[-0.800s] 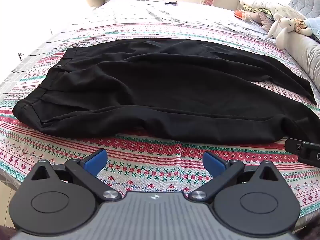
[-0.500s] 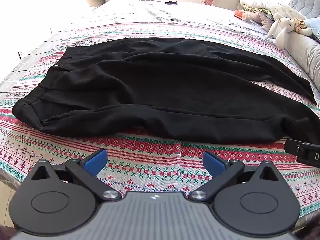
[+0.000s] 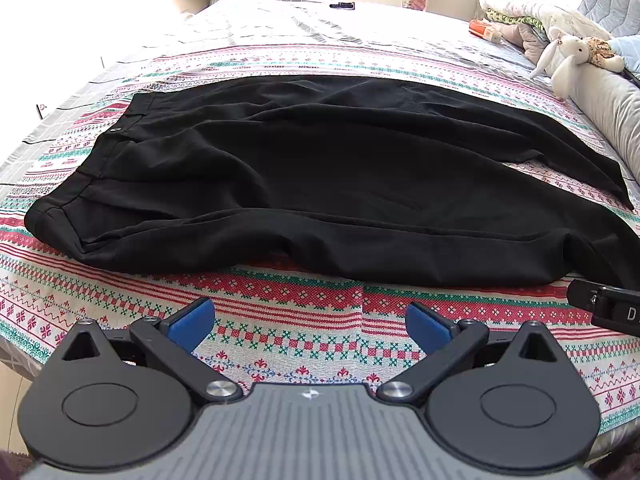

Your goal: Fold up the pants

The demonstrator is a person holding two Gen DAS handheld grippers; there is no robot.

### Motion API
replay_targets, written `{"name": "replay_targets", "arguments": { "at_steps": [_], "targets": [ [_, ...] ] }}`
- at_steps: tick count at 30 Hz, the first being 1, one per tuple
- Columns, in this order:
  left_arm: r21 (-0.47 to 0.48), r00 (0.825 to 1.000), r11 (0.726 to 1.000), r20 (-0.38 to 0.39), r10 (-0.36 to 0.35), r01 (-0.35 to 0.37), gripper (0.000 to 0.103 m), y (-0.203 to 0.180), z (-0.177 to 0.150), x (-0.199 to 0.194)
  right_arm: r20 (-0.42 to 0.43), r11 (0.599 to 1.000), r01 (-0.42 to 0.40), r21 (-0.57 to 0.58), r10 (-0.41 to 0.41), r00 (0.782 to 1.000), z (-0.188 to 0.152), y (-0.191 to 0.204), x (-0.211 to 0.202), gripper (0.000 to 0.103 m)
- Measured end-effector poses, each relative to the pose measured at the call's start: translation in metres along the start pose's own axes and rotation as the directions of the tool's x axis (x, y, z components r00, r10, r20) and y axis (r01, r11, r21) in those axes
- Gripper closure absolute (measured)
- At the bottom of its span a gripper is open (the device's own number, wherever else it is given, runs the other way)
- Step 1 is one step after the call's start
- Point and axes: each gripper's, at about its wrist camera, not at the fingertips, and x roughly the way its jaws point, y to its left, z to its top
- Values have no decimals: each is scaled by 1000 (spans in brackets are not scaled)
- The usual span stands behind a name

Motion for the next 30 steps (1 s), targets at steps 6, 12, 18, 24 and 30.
{"name": "replay_targets", "arguments": {
  "at_steps": [6, 12, 18, 24, 30],
  "targets": [
    [-1, 1000, 1000, 0, -7, 7, 0, 0, 0, 0, -3, 1000, 0, 4, 0, 1000, 1, -1, -1, 0],
    [6, 1000, 1000, 4, -19, 19, 0, -1, -1, 0, -3, 1000, 1, 3, -1, 1000, 1, 0, 0, 0],
    [8, 1000, 1000, 9, -20, 20, 0, -1, -2, -1, -6, 1000, 3, 2, -3, 1000, 2, 0, 0, 0],
    [11, 1000, 1000, 12, -17, 17, 0, -3, -3, 0, -4, 1000, 4, 2, -4, 1000, 2, -1, 0, 0],
    [14, 1000, 1000, 13, -21, 21, 0, -4, -4, 1, -4, 1000, 4, 5, -4, 1000, 2, -2, -1, 0]
  ]
}}
